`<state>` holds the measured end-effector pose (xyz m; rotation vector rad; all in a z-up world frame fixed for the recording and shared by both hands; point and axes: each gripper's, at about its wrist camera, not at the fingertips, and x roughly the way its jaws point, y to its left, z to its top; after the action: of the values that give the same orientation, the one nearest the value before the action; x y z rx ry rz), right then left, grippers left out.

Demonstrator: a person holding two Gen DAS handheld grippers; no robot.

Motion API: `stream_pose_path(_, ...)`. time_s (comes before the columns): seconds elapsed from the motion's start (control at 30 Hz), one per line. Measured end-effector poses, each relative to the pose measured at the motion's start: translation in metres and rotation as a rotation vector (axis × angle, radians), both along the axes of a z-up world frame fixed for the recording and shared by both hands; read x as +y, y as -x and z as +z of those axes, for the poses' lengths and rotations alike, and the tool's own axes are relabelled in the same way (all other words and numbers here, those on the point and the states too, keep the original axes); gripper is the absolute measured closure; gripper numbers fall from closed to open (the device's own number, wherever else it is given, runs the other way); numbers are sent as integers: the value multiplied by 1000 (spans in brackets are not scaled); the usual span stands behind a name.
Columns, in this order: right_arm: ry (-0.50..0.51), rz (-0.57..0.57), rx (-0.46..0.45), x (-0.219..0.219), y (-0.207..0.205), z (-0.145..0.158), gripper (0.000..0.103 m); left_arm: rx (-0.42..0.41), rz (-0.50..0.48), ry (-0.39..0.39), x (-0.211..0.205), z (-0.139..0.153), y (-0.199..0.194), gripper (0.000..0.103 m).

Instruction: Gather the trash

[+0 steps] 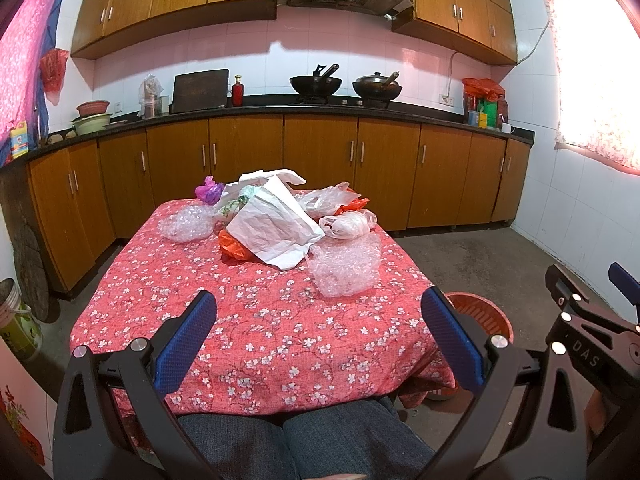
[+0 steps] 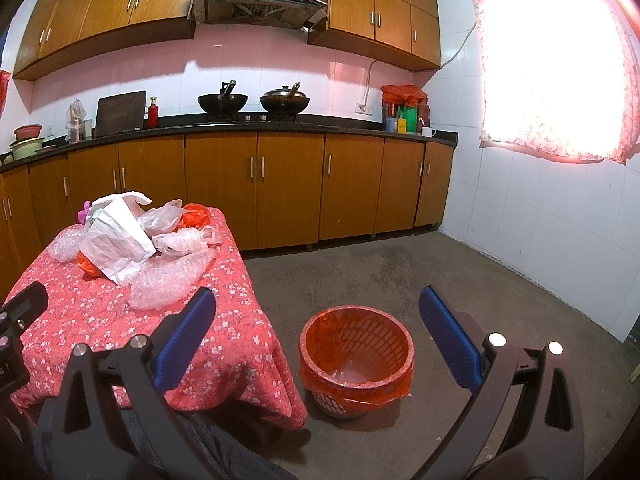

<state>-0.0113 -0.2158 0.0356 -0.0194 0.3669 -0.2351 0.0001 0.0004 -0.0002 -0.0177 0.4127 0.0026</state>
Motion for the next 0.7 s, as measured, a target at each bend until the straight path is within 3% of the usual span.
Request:
stream_pose_path(0.2, -16, 12, 12, -1, -3, -2, 4, 5, 6, 1, 0, -2, 1, 2)
stream_pose_path(0.57, -80, 115, 48, 6, -58, -1, 4, 73, 86, 47, 29, -14, -23, 2)
stream_pose_path(0.7, -76, 188, 60, 26, -90, 4, 14, 87, 158, 22, 50, -14, -40, 3)
